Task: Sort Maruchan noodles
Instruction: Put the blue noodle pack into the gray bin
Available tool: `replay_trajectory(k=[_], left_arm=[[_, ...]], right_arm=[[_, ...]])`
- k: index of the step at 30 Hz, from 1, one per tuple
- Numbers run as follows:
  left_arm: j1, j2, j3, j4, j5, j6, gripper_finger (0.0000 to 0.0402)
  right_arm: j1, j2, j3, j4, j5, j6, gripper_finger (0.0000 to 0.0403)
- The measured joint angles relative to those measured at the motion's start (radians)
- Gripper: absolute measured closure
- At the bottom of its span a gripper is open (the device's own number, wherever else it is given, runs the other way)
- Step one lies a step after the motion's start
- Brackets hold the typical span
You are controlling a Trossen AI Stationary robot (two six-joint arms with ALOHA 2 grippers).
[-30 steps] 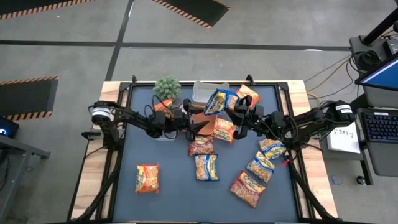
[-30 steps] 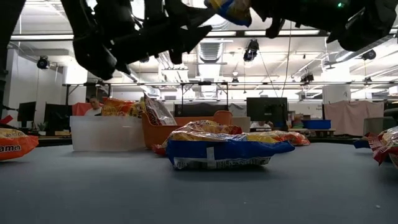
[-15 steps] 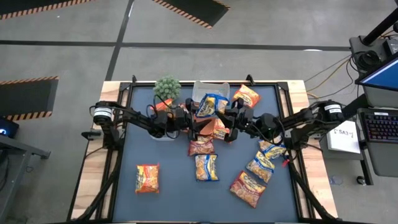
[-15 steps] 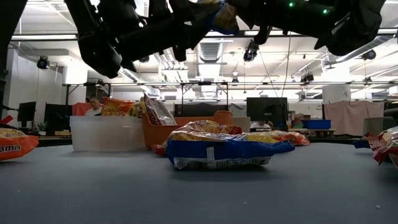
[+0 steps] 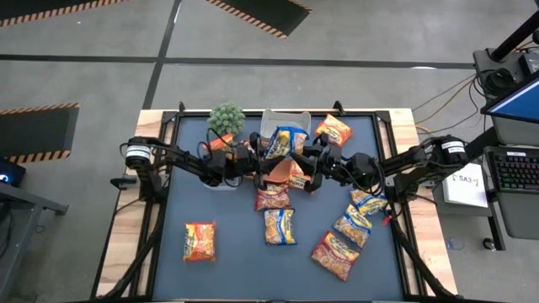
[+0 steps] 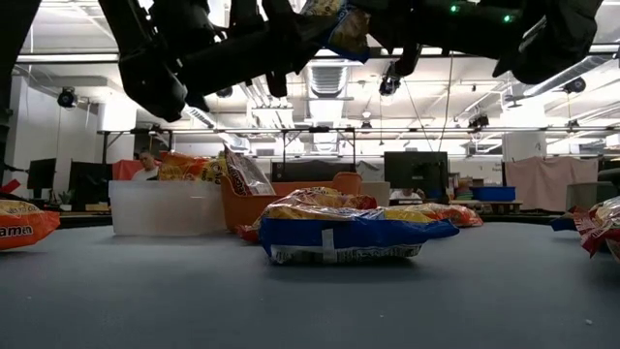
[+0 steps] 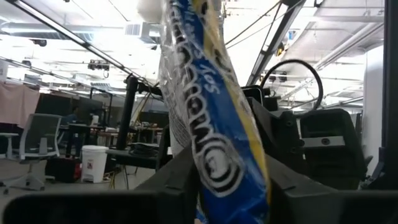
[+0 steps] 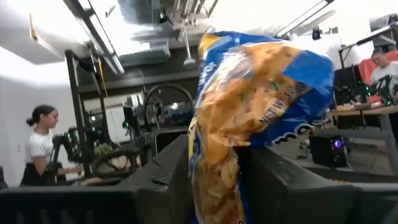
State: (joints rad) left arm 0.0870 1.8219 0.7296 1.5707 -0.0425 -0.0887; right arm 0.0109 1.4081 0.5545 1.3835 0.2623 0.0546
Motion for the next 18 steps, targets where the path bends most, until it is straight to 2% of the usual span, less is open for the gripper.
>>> replay_trajectory(k=[4,7,13,18], left_arm=[[0.0,-0.029,-0.033,0.0,0.002,0.0,0.0345],[0.0,-0.072,-0.071,-0.001,0.038,0.0,0.0349],[-0.001,-0.164,-0.156,-0.037,0.104,0.017,0.035],[0.0,-0.182,-0.184,-0.112,0.184,0.028,0.0351]], right_arm=[[0.0,-0.089,0.0,-0.157,-0.001,0.027,0.0241],[-0.001,-0.195,0.0,-0.338,-0.001,0.061,0.0221],[-0.003,-0.406,0.112,-0.92,-0.001,0.095,0.0199],[-0.003,-0.452,0.29,-1.301,-0.001,0.08,0.0186]])
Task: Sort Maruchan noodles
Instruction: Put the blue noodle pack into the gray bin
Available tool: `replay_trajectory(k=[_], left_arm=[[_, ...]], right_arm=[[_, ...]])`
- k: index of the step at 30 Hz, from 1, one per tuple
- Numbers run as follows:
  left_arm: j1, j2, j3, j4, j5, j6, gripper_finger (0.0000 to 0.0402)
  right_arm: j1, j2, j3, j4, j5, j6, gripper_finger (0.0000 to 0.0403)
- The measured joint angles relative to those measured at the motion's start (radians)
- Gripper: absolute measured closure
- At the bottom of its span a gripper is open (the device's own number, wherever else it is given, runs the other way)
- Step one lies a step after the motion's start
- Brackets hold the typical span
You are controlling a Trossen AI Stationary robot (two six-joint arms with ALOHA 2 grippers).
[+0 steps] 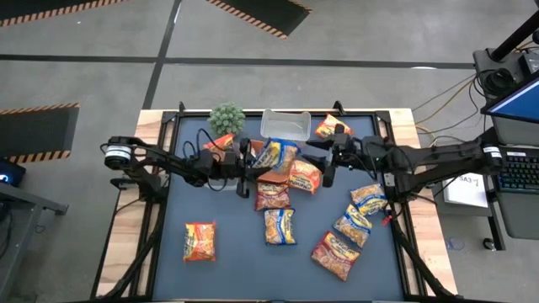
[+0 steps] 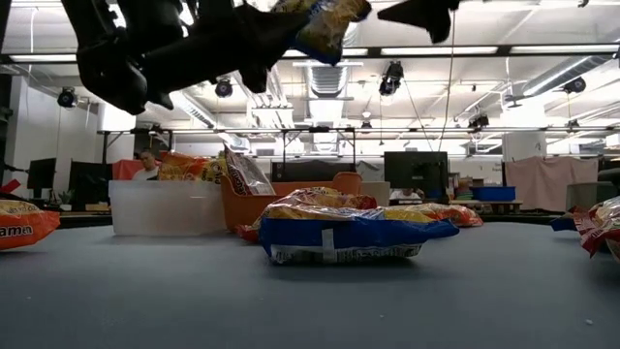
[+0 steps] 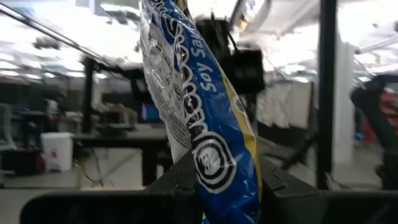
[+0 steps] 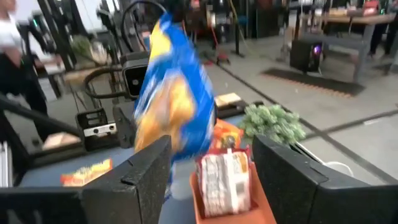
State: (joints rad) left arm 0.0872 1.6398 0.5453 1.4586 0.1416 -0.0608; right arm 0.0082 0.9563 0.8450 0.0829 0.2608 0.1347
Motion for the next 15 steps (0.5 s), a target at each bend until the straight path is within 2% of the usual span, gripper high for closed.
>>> replay_trajectory(k=[5,11,15], left_arm=[[-0.001,0.001,0.005,-0.09,0.019,0.002,0.0351],[0.0,0.002,0.01,-0.095,0.018,0.018,0.0351],[0.0,0.002,0.01,-0.096,0.028,0.018,0.0351]], right_arm=[[0.0,0.045,0.153,-0.2,-0.034,-0.035,0.0169],[-0.029,0.145,0.313,-0.389,-0.195,-0.055,0.0146],[-0.052,0.221,0.397,-0.46,-0.209,-0.097,0.013]])
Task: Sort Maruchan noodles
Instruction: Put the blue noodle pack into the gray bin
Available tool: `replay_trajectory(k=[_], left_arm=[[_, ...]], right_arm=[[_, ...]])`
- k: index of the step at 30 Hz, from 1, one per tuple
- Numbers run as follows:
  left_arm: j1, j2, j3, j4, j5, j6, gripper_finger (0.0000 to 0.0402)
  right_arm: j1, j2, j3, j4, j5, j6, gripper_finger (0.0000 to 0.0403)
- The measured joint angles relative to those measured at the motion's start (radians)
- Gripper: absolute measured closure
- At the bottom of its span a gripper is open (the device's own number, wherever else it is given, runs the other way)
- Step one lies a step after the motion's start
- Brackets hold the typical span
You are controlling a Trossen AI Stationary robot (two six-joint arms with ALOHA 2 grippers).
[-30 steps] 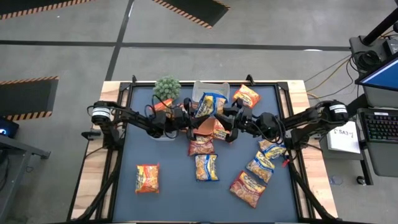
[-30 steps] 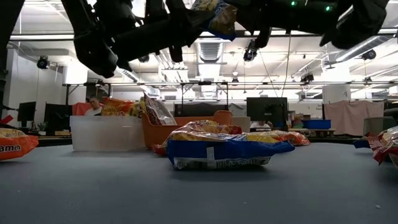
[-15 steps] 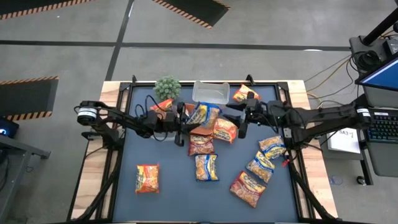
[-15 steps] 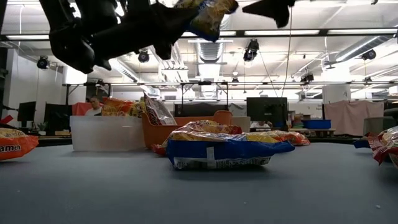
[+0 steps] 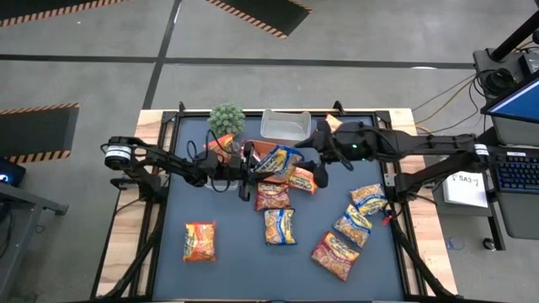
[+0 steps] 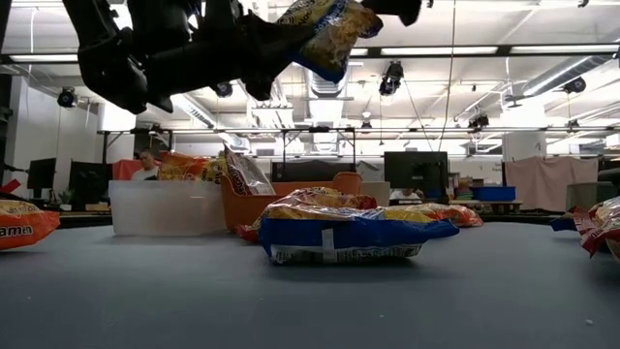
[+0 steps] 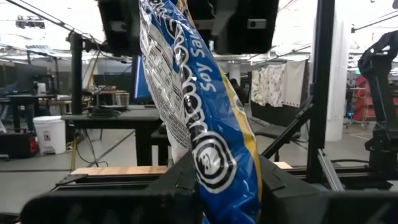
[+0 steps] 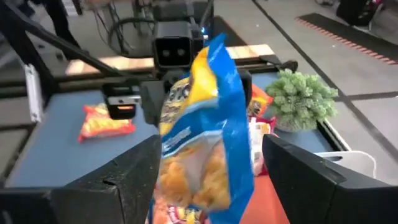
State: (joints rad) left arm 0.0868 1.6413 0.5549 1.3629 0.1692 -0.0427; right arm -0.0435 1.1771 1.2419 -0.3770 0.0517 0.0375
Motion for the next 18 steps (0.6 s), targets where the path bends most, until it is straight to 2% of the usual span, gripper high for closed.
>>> replay_trajectory(k=[4,10,14,18], left_arm=[[-0.002,0.0,0.0,-0.001,0.009,0.0,0.0351],[-0.002,0.0,0.0,0.001,0.01,0.0,0.0351],[-0.002,0.0,0.0,0.001,0.01,-0.003,0.0351],[-0.003,0.0,0.0,0.001,0.009,-0.004,0.0351]], right_arm=[[-0.031,0.071,0.086,-0.064,-0.036,-0.028,0.0121],[-0.073,0.163,0.159,-0.083,-0.26,-0.034,0.0133],[-0.085,0.191,0.175,-0.086,-0.296,-0.03,0.0173],[-0.095,0.199,0.176,-0.092,-0.295,-0.026,0.0236]])
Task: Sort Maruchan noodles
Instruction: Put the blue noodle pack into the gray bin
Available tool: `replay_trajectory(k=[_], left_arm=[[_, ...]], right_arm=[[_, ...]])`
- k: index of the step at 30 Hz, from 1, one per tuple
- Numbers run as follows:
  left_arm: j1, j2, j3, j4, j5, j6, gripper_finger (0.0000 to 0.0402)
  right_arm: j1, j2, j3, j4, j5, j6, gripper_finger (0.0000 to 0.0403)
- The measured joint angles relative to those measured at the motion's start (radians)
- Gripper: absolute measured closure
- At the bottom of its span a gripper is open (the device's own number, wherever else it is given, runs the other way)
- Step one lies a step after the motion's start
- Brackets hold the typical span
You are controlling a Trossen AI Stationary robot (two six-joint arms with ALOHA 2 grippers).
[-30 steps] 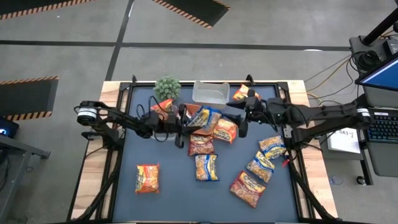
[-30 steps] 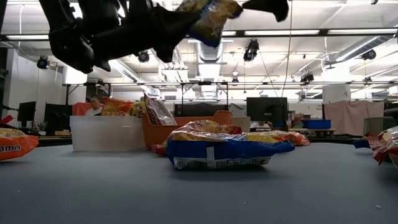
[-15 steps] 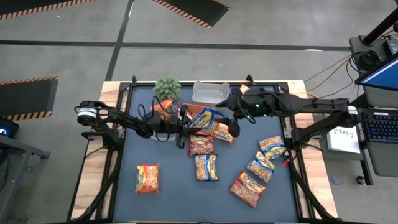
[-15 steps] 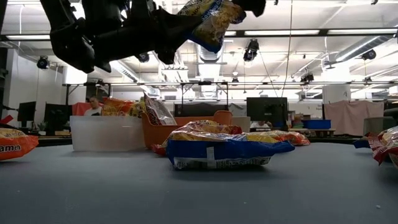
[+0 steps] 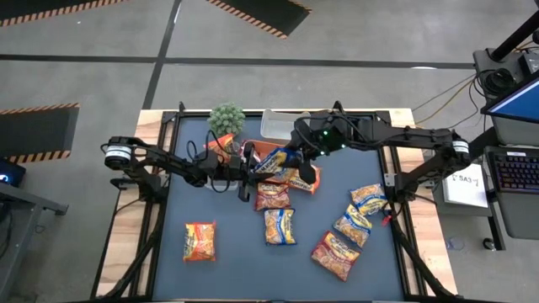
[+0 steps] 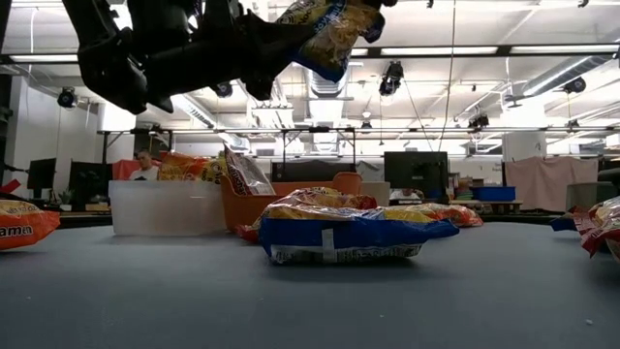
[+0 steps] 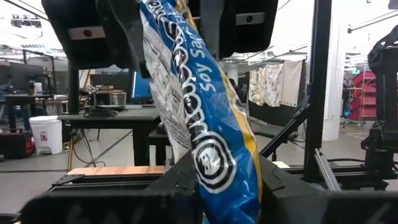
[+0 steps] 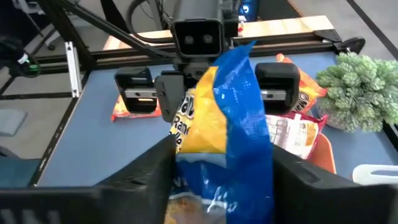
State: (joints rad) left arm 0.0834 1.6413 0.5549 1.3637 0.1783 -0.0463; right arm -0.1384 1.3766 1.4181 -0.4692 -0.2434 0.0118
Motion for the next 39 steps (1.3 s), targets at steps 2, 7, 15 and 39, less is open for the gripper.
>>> replay_trajectory(k=[2,7,15,39], left_arm=[[-0.001,0.0,0.0,0.001,0.0,-0.003,0.0351],[0.0,-0.005,0.0,0.002,-0.004,-0.015,0.034],[0.0,-0.024,-0.001,0.001,-0.004,0.019,0.0286],[0.002,-0.472,-0.027,-0.577,-0.585,0.435,0.015]], right_arm=[[0.0,-0.001,0.0,-0.002,-0.001,0.009,0.0272],[0.0,-0.014,0.0,-0.004,-0.001,0.022,0.0336],[0.0,-0.02,0.0,-0.005,0.012,0.07,0.0345],[-0.27,-0.017,0.112,-0.177,0.304,0.429,0.0344]])
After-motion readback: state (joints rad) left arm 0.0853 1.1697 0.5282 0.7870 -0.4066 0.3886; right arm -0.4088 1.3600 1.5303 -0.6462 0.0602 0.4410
